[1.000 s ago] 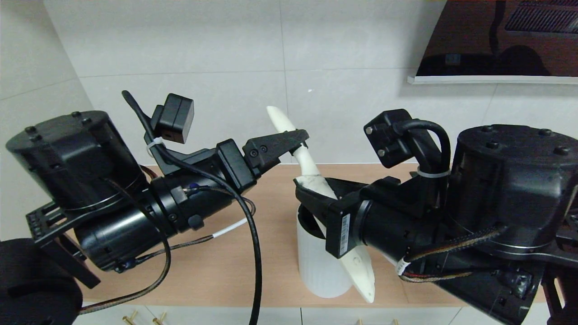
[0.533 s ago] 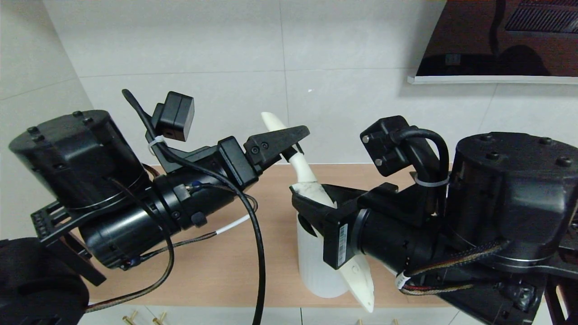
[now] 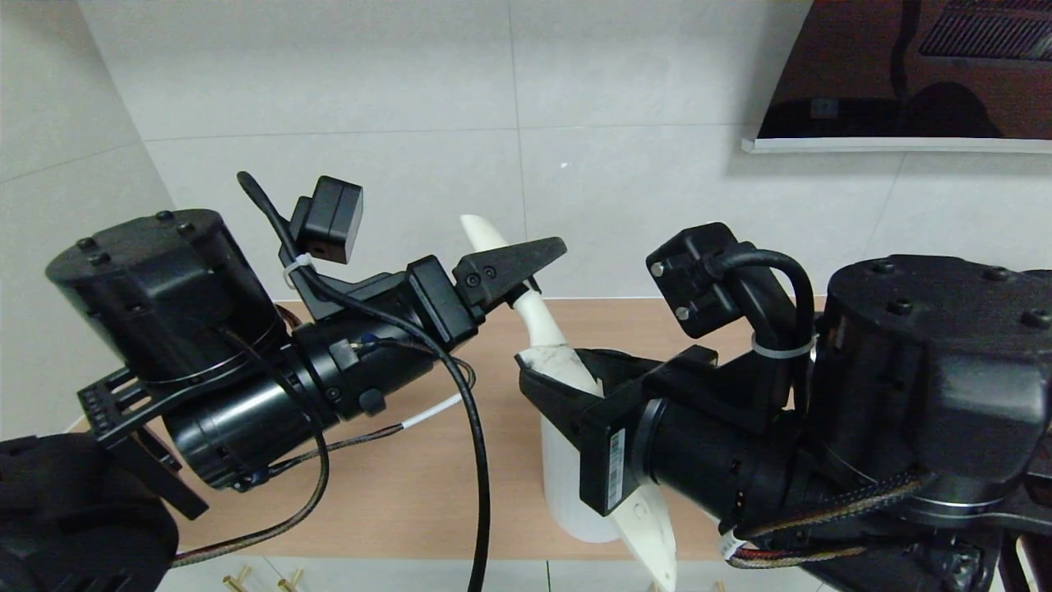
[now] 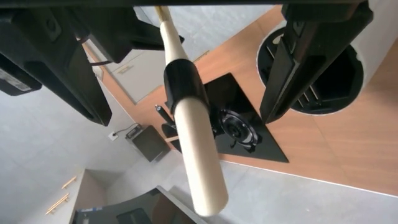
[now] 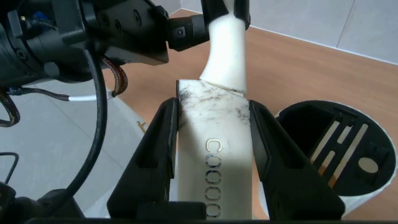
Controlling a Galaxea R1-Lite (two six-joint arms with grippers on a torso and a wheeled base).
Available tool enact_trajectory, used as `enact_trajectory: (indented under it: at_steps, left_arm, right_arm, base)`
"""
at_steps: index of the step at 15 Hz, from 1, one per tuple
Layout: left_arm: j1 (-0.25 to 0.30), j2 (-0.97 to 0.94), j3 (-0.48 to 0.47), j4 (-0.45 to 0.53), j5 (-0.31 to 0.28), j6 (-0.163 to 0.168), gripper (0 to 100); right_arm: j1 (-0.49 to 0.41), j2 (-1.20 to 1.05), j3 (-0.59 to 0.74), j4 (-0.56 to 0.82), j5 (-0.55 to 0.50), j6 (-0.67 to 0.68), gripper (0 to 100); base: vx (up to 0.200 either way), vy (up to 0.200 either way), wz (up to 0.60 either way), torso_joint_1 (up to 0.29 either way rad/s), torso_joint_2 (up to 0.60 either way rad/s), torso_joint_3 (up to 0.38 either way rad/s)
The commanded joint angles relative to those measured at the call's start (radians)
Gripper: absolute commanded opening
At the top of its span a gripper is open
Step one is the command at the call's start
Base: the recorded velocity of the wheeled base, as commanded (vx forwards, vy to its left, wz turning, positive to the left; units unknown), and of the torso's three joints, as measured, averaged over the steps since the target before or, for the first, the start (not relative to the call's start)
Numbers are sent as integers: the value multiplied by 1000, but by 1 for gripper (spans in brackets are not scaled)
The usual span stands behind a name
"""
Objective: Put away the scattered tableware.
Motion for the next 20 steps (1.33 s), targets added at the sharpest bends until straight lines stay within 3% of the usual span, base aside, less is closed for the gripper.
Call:
enact_trajectory:
  at_steps: [1, 2, 3, 20]
  left_arm:
    - [0, 0, -2, 0, 2, 0, 100]
    - [-1, -1, -2, 0, 6, 0, 100]
    - [-1, -1, -2, 0, 6, 0, 0]
    - [-6, -13, -6, 0, -3, -3, 0]
  right_arm:
    - [3, 3, 0, -1, 0, 3, 0]
    - [3, 5, -3, -1, 0, 4, 0]
    - [10, 5, -3, -1, 0, 4, 0]
    - [14, -6, 0, -10, -4, 9, 0]
  base:
    - [0, 0, 0, 0, 0, 0]
    - [0, 0, 0, 0, 0, 0]
    - [0, 0, 0, 0, 0, 0]
    - [0, 0, 0, 0, 0, 0]
